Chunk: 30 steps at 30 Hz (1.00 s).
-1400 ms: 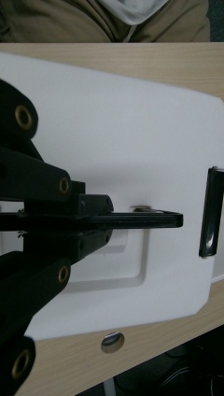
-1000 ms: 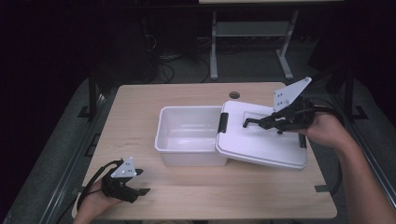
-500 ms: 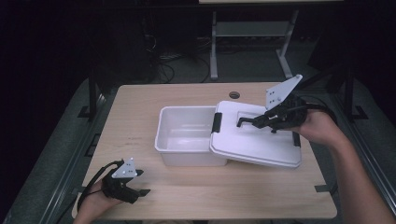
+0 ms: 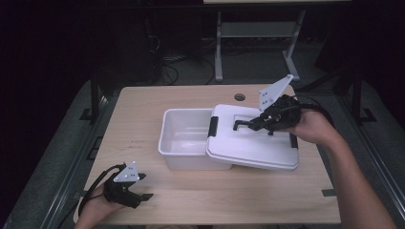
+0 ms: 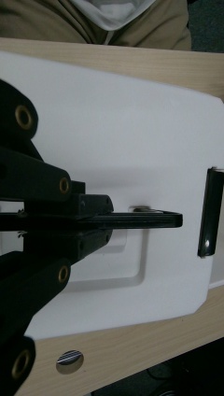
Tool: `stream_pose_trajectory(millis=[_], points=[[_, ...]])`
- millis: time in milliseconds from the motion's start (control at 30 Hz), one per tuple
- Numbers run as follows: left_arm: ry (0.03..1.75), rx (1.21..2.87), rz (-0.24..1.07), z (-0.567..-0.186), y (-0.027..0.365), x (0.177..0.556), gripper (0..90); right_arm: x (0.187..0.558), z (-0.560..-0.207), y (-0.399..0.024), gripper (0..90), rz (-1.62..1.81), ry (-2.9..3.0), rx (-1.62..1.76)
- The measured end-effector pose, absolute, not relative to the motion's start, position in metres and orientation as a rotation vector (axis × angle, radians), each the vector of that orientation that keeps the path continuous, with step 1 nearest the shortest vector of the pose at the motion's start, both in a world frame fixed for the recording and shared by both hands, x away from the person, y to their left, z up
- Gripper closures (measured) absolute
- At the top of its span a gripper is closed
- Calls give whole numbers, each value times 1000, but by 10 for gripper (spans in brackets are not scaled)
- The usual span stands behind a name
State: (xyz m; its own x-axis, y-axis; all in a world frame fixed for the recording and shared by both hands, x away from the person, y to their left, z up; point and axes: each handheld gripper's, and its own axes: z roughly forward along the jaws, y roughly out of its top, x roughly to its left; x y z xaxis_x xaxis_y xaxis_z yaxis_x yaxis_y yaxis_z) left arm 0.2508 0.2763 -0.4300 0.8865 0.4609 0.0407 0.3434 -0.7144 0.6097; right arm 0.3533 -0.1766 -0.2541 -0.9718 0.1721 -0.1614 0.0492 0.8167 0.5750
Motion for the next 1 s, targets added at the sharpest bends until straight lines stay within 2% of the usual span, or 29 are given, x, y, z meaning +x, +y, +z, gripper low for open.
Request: stream_pose_trajectory(millis=[1000], points=[[576,2440,243,-431,277,251,270,368,-252,-137,839,885,2812,98]])
